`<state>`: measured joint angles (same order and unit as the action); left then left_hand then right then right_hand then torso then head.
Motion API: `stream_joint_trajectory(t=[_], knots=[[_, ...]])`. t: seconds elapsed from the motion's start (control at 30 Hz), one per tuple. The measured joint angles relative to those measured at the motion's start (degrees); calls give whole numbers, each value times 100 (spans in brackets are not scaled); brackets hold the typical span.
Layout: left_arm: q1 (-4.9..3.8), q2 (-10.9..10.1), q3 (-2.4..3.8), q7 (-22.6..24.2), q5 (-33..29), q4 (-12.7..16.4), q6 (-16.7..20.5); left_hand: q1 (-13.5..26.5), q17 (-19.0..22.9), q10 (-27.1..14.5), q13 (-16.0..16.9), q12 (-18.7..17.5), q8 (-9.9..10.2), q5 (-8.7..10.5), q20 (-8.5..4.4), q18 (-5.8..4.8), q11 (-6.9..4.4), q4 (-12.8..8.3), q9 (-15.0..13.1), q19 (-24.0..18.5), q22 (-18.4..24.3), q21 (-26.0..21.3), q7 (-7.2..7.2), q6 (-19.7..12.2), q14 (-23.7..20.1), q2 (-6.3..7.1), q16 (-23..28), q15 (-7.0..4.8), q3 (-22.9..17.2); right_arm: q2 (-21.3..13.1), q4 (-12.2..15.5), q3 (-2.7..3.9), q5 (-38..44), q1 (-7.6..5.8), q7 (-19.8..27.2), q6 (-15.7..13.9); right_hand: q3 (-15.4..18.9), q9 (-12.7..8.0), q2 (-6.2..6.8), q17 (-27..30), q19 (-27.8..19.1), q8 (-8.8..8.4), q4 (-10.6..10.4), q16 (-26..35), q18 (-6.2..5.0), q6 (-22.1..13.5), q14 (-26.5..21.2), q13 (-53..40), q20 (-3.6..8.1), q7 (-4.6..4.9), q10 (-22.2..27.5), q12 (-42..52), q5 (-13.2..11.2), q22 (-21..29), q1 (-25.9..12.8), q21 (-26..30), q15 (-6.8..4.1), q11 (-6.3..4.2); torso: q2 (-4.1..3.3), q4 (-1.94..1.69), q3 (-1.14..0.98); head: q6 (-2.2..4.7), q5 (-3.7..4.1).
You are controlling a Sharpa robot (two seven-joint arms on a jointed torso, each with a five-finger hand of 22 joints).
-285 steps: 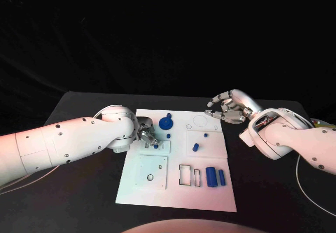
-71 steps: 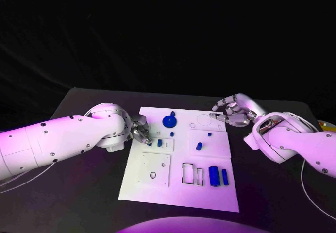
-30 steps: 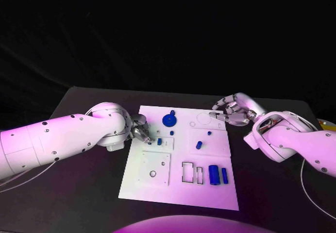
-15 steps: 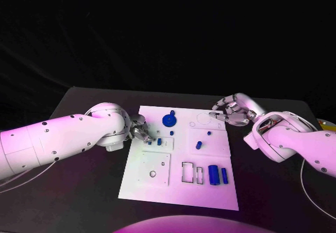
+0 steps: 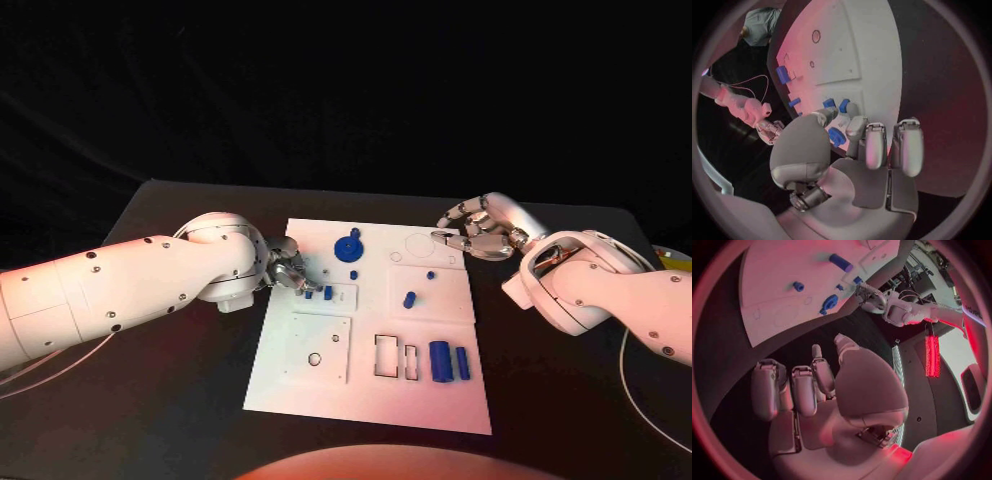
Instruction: Assemble the parts on the task board
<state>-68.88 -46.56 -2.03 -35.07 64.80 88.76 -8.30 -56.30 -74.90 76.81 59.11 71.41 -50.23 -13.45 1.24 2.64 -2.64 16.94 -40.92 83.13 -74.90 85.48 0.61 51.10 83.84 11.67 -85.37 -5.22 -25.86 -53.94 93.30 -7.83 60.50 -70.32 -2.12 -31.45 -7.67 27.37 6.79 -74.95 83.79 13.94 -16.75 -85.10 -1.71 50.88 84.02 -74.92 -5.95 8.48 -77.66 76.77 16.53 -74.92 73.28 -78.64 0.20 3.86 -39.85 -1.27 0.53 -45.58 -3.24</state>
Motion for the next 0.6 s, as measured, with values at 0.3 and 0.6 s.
stream_joint_trajectory(t=[0.3, 0.6], knots=[[-3, -83, 66, 26, -118, 91, 242, 126, 0, -96, -146, -42, 0, 0, -22, 0, 8, 5, 16, -22, 0, -22, 31, -31, 0, -65, 0, 0, 136, 1, -4, 0, 0, 0, -1, 0, 0, -1, 23, 0, 0, 0, 0, 0, 0, 0, 0, 0, 0, 0, 0, 0, 0, 0, -23, 0, 0, 0, 0, 7, 1, 33, 13], [-45, -136, 200, 125, -261, 201, 561, 154, 0, -383, -530, -325, 4, 0, 5, 0, 54, -3, 49, -258, 0, -198, 113, -202, 0, -98, 0, 0, 175, 5, -11, 0, 0, 0, -3, 0, 0, -1, 23, 1, 0, 0, 0, 0, 0, 0, 0, 0, 0, 0, 0, 0, 0, 1, -23, 0, 0, 0, 0, 5, 1, 66, 48]])
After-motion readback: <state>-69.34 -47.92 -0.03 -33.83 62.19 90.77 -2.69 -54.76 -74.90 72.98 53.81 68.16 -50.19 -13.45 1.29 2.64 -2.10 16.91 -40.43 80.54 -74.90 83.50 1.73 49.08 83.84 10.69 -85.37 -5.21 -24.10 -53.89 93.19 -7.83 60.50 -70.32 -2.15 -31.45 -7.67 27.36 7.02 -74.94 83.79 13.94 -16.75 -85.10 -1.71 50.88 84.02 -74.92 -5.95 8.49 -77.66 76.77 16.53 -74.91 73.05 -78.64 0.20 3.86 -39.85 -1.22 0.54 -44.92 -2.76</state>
